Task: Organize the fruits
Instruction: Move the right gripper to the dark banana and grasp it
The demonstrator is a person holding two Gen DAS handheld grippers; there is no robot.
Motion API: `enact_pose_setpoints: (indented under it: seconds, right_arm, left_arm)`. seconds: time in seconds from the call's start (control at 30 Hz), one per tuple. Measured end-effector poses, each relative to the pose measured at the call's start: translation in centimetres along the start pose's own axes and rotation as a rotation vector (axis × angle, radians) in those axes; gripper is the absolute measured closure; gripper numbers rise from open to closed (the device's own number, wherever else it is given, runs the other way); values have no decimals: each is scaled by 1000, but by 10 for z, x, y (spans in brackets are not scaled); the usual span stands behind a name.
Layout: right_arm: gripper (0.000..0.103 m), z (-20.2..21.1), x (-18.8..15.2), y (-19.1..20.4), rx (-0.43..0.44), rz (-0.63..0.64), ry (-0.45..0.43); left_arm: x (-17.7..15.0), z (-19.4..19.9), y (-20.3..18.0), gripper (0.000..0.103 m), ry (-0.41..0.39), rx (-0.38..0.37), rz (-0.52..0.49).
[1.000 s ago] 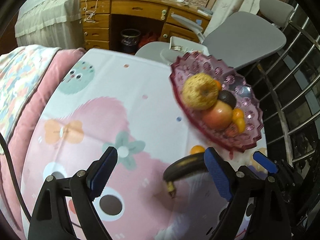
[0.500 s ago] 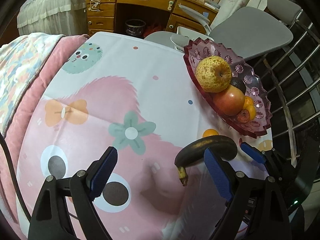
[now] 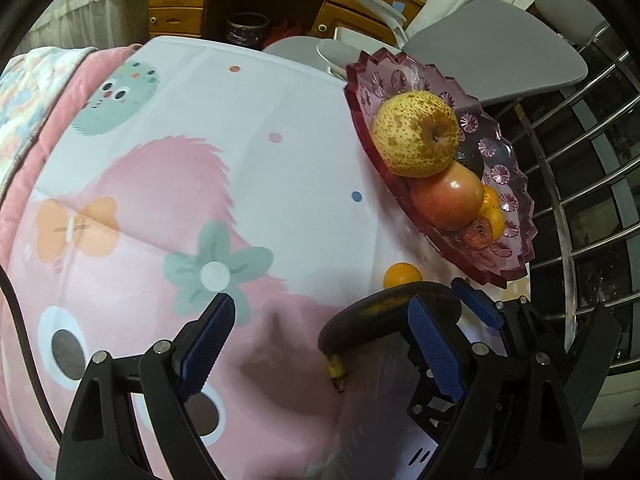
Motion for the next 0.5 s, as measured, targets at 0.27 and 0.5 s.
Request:
enact_pose_setpoints:
  seconds: [0.27,0.5]
  right_arm:
    - [62,3,-1,-6,5,-11,-11]
    - [66,20,-12,-16,15,-43,26]
  left_arm:
    - [2,-23,-19,15,57,-34,-7]
    - [-2,-42,-40,15,111,-65,-19]
Point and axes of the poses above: each gripper's, at about its wrist camera, not at the fingertips, and z roughly against the way its jaws point, y to its left, x to its top, the point moved 10 cm from there along -z, roughly the way its jaws point, and after that the axes turned 9 degrees about -y, right-handed, at the moved point
